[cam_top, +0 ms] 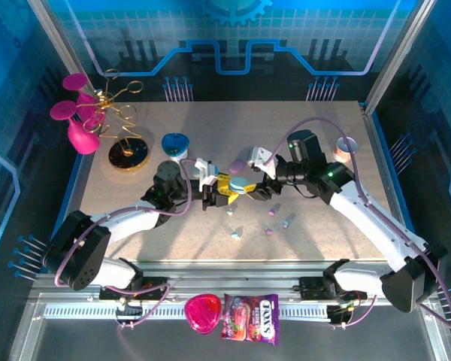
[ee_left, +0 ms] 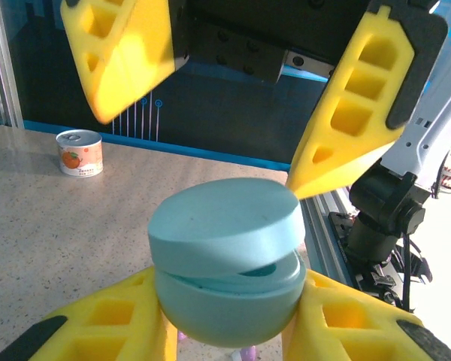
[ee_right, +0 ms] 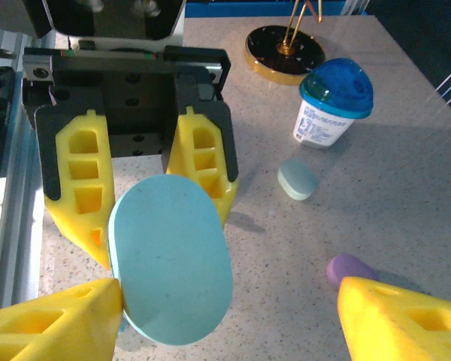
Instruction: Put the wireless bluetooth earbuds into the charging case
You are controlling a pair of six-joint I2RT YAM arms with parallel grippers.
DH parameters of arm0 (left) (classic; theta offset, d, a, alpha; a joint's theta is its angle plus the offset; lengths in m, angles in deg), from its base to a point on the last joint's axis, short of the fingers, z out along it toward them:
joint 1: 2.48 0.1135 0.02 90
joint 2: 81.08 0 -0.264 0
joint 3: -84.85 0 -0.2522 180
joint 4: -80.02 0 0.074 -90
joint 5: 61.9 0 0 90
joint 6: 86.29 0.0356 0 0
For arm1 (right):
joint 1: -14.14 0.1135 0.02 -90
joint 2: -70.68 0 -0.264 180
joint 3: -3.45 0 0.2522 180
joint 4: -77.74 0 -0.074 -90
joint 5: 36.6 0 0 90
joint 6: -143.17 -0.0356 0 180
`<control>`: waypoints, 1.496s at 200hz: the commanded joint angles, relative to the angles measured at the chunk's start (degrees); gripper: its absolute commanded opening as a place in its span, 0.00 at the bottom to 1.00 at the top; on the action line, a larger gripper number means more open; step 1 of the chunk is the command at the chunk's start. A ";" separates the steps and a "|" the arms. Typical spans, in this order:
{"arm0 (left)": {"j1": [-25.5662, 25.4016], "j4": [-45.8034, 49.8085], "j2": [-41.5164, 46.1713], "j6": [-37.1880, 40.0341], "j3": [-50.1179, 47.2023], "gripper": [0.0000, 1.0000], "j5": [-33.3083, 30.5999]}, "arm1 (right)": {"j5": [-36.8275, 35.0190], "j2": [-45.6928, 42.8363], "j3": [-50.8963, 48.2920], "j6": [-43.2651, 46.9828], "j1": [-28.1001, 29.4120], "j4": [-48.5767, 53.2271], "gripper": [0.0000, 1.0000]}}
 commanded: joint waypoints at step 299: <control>-0.28 -7.74 2.27 -4.27 -1.21 0.29 5.53 | 16.87 -1.32 -3.53 -6.35 -3.58 -10.48 0.20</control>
